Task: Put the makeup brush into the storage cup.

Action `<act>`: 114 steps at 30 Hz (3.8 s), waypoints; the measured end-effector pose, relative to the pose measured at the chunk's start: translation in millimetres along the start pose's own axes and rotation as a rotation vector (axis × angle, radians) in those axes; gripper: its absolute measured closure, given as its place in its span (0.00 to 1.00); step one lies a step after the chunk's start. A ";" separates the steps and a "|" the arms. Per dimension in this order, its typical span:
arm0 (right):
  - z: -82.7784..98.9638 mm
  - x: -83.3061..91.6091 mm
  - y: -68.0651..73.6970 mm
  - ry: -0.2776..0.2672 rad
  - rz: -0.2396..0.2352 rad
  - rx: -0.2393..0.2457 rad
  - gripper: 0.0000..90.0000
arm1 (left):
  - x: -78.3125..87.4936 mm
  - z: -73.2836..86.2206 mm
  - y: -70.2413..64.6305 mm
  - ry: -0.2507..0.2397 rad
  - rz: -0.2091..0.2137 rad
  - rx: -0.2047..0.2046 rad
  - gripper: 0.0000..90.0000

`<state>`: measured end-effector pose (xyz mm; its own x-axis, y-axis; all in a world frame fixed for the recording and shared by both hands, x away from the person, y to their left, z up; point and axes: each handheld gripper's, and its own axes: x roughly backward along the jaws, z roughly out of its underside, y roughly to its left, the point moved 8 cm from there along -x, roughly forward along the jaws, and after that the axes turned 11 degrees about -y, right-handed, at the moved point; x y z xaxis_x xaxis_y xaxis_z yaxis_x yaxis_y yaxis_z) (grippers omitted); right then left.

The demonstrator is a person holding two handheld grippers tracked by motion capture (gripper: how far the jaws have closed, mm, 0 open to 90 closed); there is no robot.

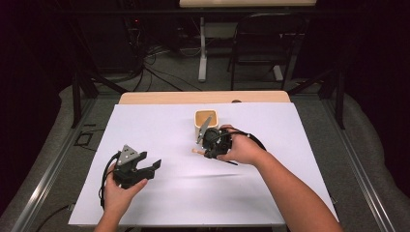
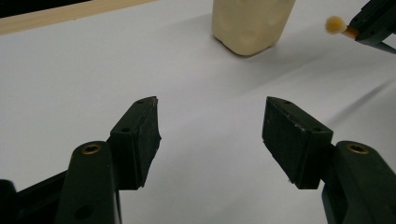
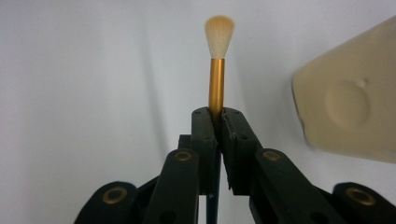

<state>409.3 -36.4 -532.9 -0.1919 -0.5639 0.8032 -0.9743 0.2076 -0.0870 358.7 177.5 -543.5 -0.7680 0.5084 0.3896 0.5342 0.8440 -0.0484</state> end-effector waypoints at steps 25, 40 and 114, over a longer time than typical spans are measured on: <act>-14.3 28.6 7.5 -0.237 0.100 -0.075 0.93 | 3.2 -15.8 -33.6 -0.056 0.095 -0.001 0.46; -16.9 45.3 9.9 -0.376 0.127 -0.118 0.93 | -3.3 -23.0 -51.0 -0.072 0.138 -0.005 0.45; -25.2 41.3 14.9 -0.901 0.329 -0.466 0.93 | -36.3 -32.3 -96.9 -0.138 0.258 0.087 0.67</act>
<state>389.8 -36.5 -486.3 -0.6392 -0.7683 0.0322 -0.7545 0.6347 0.1668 346.3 71.7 -523.2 -0.6552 0.7210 0.2255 0.6899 0.6927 -0.2102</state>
